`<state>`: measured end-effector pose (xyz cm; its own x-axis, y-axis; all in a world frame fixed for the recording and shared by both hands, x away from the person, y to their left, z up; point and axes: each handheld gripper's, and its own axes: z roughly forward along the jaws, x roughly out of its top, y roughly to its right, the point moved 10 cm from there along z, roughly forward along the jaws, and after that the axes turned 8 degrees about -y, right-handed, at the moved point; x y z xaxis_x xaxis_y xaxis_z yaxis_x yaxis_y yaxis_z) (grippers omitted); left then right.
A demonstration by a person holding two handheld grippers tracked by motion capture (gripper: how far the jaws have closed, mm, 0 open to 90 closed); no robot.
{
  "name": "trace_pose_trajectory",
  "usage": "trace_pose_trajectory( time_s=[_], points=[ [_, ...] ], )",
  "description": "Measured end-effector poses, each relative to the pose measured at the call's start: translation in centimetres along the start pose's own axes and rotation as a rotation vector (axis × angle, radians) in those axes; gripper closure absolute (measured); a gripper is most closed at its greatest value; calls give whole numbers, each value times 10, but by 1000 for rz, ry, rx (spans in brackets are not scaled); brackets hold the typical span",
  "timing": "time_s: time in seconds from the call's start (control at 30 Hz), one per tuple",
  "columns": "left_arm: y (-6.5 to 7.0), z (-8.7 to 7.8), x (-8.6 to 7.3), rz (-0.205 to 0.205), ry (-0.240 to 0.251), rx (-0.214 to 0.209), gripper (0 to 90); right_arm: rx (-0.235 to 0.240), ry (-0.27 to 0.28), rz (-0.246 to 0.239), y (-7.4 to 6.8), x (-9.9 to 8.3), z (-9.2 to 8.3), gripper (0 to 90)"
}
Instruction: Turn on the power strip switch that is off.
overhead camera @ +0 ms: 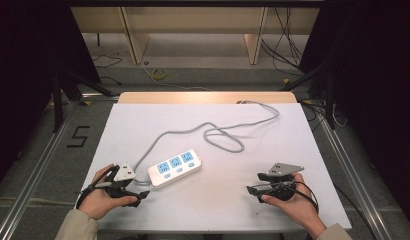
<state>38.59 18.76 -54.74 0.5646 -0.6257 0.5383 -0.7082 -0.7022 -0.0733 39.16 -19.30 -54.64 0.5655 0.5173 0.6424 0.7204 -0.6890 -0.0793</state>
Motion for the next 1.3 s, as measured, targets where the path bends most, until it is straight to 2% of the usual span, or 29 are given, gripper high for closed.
trace_pose_trajectory(
  time_s=[0.23,0.4,0.53,0.63,0.77,0.9,0.93,0.97,1.0,1.13,1.17,1.2,1.3],
  points=[
    [-4,-5,3,-5,5,27,193,5,4,-4,-2,0,0,348],
    [-6,-9,7,1,5,37,266,5,6,-6,-1,0,0,348],
    [-10,-12,12,-7,27,52,322,6,4,-2,-1,0,0,348],
    [-10,-12,12,-1,27,51,340,6,4,-3,-1,0,0,348],
    [-12,-14,16,-3,55,53,381,5,5,-4,-1,0,0,348],
    [-17,-18,20,10,74,84,526,6,10,0,-1,0,-1,348],
    [-17,-18,20,13,77,84,526,6,10,0,-1,0,-1,348],
    [-18,-19,21,21,79,82,569,6,9,2,-1,0,-1,348],
    [-17,-19,22,39,86,73,657,6,9,1,-1,0,-1,348],
    [-11,-18,24,58,89,39,794,7,11,7,-1,0,-1,348],
    [-10,-17,24,68,80,33,794,7,11,7,-1,0,-1,348],
    [-8,-16,24,90,48,22,860,8,14,9,-1,1,-1,348],
    [-6,-15,24,98,19,17,894,8,15,9,-1,1,-1,348]
  ],
)
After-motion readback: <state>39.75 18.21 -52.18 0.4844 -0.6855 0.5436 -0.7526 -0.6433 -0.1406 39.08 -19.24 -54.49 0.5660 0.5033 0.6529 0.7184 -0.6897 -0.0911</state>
